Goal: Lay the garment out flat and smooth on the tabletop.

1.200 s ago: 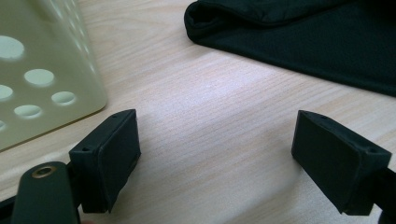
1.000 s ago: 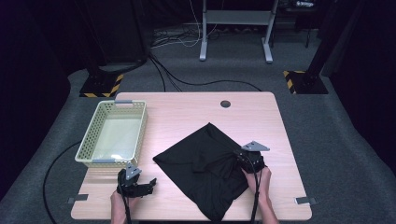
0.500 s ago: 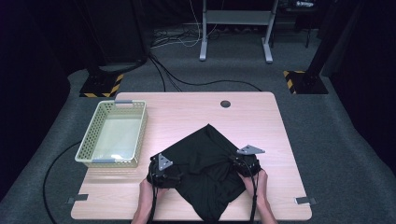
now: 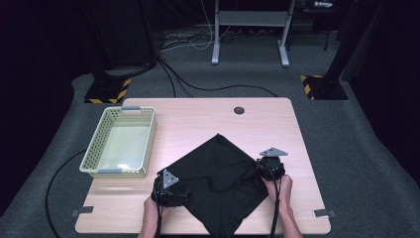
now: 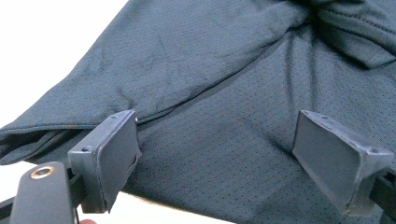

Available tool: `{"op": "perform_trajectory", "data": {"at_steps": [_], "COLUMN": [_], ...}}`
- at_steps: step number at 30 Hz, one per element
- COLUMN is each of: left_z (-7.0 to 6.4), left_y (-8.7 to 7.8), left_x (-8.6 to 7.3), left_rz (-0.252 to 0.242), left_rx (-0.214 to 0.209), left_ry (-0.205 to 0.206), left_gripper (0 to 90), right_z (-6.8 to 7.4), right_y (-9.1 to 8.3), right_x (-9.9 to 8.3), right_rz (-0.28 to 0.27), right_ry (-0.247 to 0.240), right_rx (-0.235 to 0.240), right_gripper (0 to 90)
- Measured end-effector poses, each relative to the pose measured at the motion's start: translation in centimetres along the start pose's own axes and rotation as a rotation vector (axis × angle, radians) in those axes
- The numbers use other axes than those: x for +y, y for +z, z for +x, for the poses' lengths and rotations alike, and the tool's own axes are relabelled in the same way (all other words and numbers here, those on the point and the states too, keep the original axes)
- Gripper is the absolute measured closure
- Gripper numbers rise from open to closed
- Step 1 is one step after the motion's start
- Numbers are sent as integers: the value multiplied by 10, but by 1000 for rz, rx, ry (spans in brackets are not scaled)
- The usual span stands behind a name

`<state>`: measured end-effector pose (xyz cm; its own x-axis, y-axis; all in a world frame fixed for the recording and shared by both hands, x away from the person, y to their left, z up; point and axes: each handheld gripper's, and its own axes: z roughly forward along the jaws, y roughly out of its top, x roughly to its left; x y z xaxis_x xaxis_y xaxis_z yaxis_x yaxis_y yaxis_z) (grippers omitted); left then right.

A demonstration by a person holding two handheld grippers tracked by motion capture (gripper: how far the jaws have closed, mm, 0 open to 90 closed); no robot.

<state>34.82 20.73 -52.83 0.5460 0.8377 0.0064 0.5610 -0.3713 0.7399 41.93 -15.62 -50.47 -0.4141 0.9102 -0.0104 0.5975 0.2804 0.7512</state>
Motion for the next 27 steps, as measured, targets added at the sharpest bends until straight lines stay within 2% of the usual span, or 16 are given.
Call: {"op": "perform_trajectory", "data": {"at_steps": [2,6,9,11,12,13,14,15,16,18,19,20,21,22,24,27], "left_z": [0,0,0,0,0,0,0,0,0,0,0,0,0,0,0,1], "left_y": [0,0,0,0,0,0,0,0,0,0,0,0,0,0,0,0], "left_x": [0,0,0,0,0,0,0,0,0,0,0,0,0,0,0,0], "left_rz": [1,0,0,0,0,-1,0,0,0,0,0,0,0,0,1,1], "left_rx": [-1,-2,-2,-2,-2,-2,-2,-2,-2,-3,-3,-3,-3,-3,-3,-3], "left_ry": [1,1,0,-2,-2,-2,-2,-3,-2,-3,-3,-1,-1,-1,-2,-1], "left_gripper": [143,144,144,144,144,144,144,144,144,144,144,144,144,144,144,144], "right_z": [5,22,33,55,62,62,77,83,83,96,96,98,100,100,98,91], "right_y": [-14,-26,-26,-21,-18,-18,-11,-7,-7,6,6,9,11,11,9,3], "right_x": [5,9,8,4,2,2,-1,-3,-3,-7,-7,-9,-11,-12,-11,-8], "right_rz": [-54,-83,-90,-93,-99,-99,-90,-90,-90,-50,-50,-46,-62,-66,-80,-96], "right_ry": [-8,-35,-57,-88,-103,-103,-134,-145,-145,-186,-186,-198,-203,-205,-206,-183], "right_rx": [22,65,89,124,126,126,140,135,135,130,130,127,130,127,125,116], "right_gripper": [638,524,468,373,357,357,354,359,359,508,508,582,715,759,814,823]}}
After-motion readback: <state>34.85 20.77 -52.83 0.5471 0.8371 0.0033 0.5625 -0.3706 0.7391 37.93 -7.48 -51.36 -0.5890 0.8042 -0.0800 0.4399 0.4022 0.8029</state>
